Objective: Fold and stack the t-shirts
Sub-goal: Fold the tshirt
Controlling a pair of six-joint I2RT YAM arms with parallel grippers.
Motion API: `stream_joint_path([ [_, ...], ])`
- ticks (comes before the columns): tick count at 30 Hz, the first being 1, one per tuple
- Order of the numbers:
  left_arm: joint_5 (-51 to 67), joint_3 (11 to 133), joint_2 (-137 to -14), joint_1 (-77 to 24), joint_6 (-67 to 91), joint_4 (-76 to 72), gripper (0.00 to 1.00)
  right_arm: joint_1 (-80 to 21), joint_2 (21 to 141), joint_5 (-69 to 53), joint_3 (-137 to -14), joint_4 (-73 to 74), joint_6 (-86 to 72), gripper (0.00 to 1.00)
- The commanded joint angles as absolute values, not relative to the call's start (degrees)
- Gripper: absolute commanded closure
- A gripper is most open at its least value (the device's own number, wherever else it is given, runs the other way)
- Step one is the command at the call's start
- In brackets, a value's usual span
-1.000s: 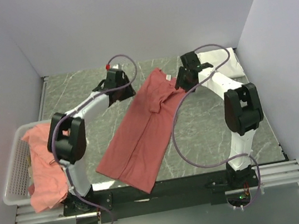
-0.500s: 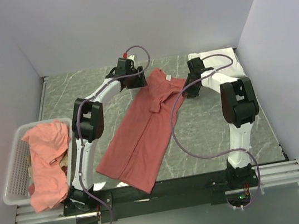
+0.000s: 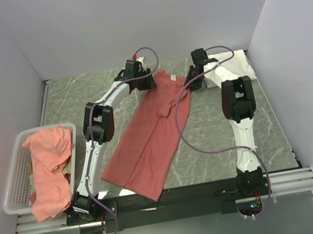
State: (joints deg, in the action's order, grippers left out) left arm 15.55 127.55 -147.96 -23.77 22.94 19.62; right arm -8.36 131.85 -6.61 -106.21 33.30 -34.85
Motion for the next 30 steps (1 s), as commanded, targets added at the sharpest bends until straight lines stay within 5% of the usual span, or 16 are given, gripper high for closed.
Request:
stream_joint_path([
  [1,18.63,129.64,-150.72,-23.20,26.01,17.14,0.58,-8.44,136.04,-8.53,-116.41,36.55,-31.65,0.60],
  [6,18.02,128.85,-151.79,-20.49,34.77,12.49,0.82,-8.35,141.15,-9.31,-126.46,39.46,-29.80,0.45],
  [8,15.66,128.58,-152.05,-19.25,38.30,10.81,1.00,-8.35,141.15,-9.75,-128.31,38.76,-29.45,0.34],
  [11,11.00,126.48,-151.09,-16.35,45.86,9.67,1.00,-8.26,139.31,-10.11,-128.15,36.75,-28.31,0.15],
  [21,-8.69,111.01,-140.45,-12.04,61.24,10.46,0.99,-8.17,134.04,-7.21,-127.54,38.85,-26.98,0.12],
  [23,-8.61,109.34,-139.48,-12.13,62.14,9.93,0.91,-8.44,131.33,-7.38,-122.98,37.54,-27.07,0.12],
  [24,-8.53,109.51,-139.40,-12.22,62.14,10.28,0.73,-8.52,130.18,-7.30,-121.13,37.01,-27.16,0.12],
  [27,-7.03,110.74,-137.91,-12.04,58.98,10.63,0.44,-9.57,124.21,-6.16,-109.83,34.64,-26.98,0.12],
  [30,-8.08,106.11,-131.52,-11.87,55.99,9.07,0.24,-10.98,116.91,-5.01,-98.76,30.68,-27.86,0.12],
])
